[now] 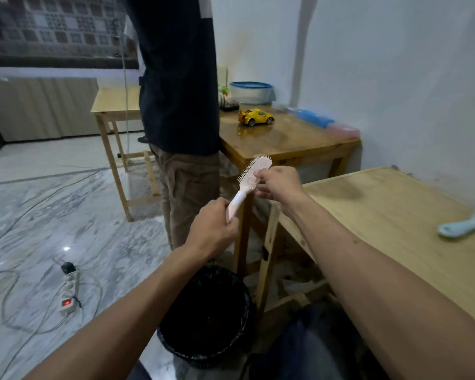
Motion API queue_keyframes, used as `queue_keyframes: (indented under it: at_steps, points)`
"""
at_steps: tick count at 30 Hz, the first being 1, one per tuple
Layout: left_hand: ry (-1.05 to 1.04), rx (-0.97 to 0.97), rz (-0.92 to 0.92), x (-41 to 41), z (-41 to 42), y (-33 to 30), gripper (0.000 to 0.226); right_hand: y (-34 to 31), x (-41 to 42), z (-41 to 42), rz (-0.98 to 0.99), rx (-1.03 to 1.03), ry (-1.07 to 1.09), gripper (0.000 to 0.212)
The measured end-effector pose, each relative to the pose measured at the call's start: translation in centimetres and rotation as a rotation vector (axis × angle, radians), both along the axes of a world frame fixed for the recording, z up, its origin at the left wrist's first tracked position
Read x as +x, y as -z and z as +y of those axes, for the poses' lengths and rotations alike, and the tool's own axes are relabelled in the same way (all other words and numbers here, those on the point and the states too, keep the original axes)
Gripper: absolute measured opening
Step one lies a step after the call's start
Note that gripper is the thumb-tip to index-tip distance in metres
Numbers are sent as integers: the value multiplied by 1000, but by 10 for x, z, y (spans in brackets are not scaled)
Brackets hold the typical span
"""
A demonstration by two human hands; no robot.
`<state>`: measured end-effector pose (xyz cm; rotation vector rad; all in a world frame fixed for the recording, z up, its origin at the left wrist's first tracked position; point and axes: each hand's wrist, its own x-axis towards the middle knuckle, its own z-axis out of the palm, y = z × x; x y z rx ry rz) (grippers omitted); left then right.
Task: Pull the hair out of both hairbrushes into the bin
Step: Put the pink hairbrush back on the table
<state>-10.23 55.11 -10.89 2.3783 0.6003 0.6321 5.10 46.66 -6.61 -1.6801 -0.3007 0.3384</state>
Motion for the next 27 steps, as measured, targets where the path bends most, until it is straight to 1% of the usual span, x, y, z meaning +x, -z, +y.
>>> queue_keyframes:
  at_steps: [3, 5, 7, 10, 12, 15, 19, 21, 23, 27]
  points:
    - [131, 14, -62, 25, -23, -8, 28, -15, 17, -40, -60, -17, 96, 19]
    - [219, 30, -86, 43, -46, -14, 34, -22, 31, -72, -82, -23, 171, 20]
    - [247, 46, -79, 61, -72, -20, 40, -28, 43, -106, -97, -43, 249, 17]
    - [311, 49, -92, 90, -115, -22, 42, -35, 56, -159, -115, -71, 367, 10]
    - [374, 28, -106, 105, -147, -24, 39, -39, 63, -196, -123, -92, 453, 10]
    - [485, 20, -150, 122, -195, -28, 27, -44, 72, -252, -128, -103, 583, 14]
    - [651, 19, -175, 139, -257, -32, 32, -43, 81, -325, -134, -175, 780, 20]
    - [718, 44, -173, 145, -284, -31, 25, -39, 82, -357, -133, -205, 866, 25]
    - [766, 58, -161, 149, -309, -31, 15, -34, 82, -383, -109, -254, 922, 29]
    - [800, 27, -82, 158, -338, -25, 11, -20, 85, -415, -42, -355, 967, 25]
